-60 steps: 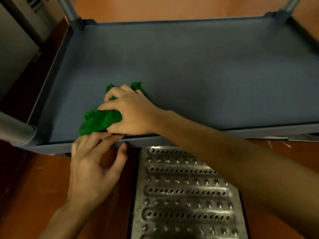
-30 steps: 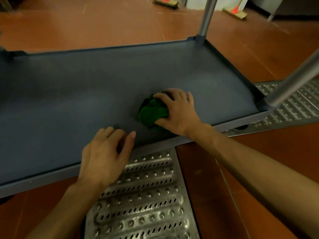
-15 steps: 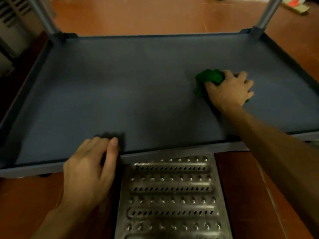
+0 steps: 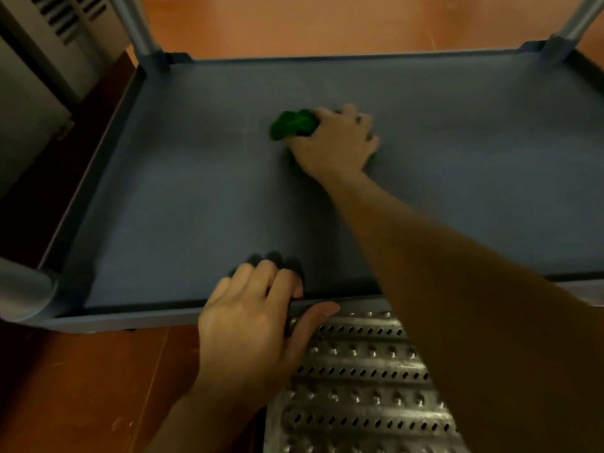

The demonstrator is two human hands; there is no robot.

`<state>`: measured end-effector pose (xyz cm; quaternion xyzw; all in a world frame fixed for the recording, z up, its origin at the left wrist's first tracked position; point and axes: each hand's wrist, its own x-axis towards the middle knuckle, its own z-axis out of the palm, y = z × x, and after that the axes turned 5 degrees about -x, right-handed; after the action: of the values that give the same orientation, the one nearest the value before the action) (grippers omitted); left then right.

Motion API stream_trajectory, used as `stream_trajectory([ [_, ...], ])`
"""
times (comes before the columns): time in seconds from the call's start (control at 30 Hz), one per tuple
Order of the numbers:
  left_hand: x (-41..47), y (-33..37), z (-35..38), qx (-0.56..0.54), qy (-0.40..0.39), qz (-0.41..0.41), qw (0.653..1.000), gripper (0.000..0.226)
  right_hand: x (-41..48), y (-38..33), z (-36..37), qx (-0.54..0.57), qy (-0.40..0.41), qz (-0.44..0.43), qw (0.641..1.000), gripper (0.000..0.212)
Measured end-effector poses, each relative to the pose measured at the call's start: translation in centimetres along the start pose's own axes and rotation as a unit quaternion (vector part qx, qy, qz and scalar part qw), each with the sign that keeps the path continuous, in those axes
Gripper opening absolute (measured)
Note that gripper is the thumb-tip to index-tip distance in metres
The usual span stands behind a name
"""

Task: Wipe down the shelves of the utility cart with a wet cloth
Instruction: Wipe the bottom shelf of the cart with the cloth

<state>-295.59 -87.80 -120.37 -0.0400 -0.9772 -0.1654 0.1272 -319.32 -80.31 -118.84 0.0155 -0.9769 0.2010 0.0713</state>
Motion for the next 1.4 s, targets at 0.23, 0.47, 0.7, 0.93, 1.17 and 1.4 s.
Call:
stream_trajectory([
  [0.23, -0.7, -0.2, 0.3, -0.002, 0.056, 0.014, 0.998, 0.036, -6.6, -6.7, 2.6, 0.029, -0.073, -0.271, 0.959, 0.061],
  [0.47, -2.0, 0.6, 0.4, -0.023, 0.060, 0.001, 0.998, 0.066, -8.8, -3.3, 0.8, 0.071, -0.111, -0.305, 0.943, 0.062],
  [0.7, -2.9, 0.9, 1.2, 0.043, 0.101, 0.019, 0.994, 0.054, -11.7, 4.3, -2.6, 0.059, -0.103, -0.321, 0.940, 0.061],
  [0.93, -2.8, 1.3, 1.0, 0.061, 0.092, 0.017, 0.994, 0.054, -11.3, 14.8, -7.5, 0.019, -0.087, -0.237, 0.967, 0.068],
  [1.17, -2.6, 1.1, 0.6, 0.048, 0.036, 0.017, 0.998, 0.063, -9.8, 24.1, -12.7, -0.050, -0.063, -0.065, 0.995, 0.066],
  [1.4, -2.6, 1.4, 0.6, 0.037, 0.035, 0.017, 0.999, 0.062, -9.3, 31.4, -16.6, -0.110, -0.026, 0.102, 0.988, 0.064],
])
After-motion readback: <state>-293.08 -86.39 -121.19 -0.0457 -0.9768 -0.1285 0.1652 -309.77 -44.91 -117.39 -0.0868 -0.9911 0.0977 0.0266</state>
